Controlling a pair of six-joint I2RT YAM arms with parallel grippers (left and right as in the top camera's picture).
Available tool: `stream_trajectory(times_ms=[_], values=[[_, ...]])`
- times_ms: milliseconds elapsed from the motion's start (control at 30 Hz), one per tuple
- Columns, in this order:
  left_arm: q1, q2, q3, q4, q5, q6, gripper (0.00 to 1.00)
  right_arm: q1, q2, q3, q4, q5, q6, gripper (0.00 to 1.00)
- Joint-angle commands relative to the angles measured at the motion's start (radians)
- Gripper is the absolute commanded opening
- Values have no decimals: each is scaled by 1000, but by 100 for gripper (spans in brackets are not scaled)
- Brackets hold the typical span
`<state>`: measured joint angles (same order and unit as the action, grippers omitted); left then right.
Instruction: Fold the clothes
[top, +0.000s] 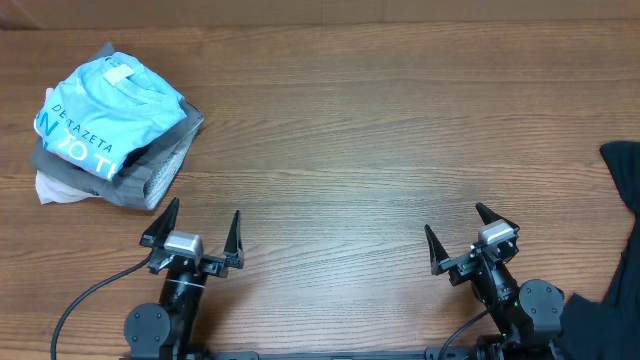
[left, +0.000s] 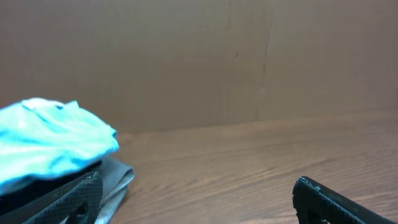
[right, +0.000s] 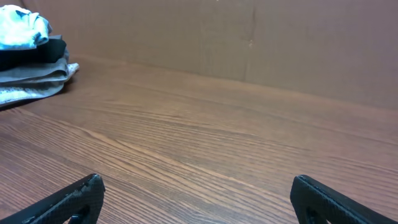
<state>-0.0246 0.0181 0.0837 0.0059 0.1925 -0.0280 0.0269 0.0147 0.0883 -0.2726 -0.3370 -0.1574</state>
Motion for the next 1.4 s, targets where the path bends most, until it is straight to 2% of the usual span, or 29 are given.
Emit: stream_trajectory(times_ms=[0,67,167,1367], values=[[10,-15,-48,10,-16,-14,100,-3,-10,-3,6,-5,0,100],[10,-15,-79,10,-16,-14,100,-3,-10,-3,6,-5,0,100],[9,-15,-79,-69,-18,-14,100,-3,-10,-3,6,-5,0,100],[9,-14,-79,-64,-17,-13,100,-3,-10,-3,6,-5,0,100]])
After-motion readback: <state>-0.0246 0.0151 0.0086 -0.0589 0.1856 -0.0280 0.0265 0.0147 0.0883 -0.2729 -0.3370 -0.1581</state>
